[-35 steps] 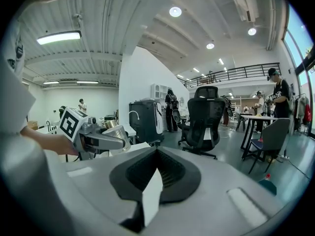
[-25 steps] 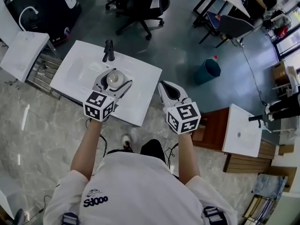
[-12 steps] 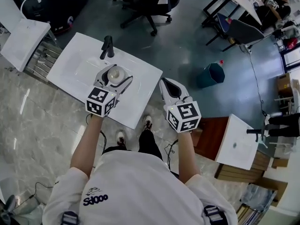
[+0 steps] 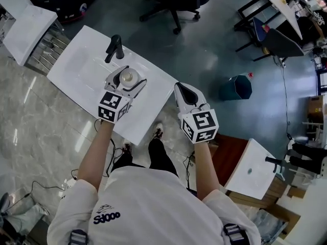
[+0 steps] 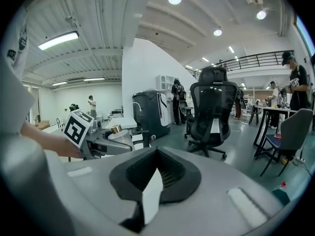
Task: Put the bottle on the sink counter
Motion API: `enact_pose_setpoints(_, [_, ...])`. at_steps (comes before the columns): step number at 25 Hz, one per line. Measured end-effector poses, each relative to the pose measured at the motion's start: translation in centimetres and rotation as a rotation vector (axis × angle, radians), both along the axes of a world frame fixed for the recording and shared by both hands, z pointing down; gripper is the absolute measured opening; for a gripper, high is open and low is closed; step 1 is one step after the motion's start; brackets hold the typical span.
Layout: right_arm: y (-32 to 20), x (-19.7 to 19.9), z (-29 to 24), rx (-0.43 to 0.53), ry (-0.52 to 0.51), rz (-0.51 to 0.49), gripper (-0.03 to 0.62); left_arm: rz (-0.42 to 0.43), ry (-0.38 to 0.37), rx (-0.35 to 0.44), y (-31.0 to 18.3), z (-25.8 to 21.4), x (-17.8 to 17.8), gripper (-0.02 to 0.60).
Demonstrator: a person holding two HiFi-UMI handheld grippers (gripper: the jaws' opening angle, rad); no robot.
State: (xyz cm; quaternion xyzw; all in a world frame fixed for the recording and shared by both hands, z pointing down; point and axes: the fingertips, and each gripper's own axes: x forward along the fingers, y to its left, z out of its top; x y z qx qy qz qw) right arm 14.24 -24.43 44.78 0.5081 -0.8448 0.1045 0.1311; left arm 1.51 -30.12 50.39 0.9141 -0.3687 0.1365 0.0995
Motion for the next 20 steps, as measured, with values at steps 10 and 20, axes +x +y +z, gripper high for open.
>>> enact_pose_setpoints(10, [-2.3,1.4,4.0,-0.065,-0.015,-0.047,0.009,0.009,-0.02,-0.015,-2.4,4.3,2.9,0.344])
enact_pose_setpoints(20, [-3.8,1.7,6.6,-0.119,-0.022,-0.089,0.009,0.013,-0.036,-0.072,-4.4,9.3,4.8,0.344])
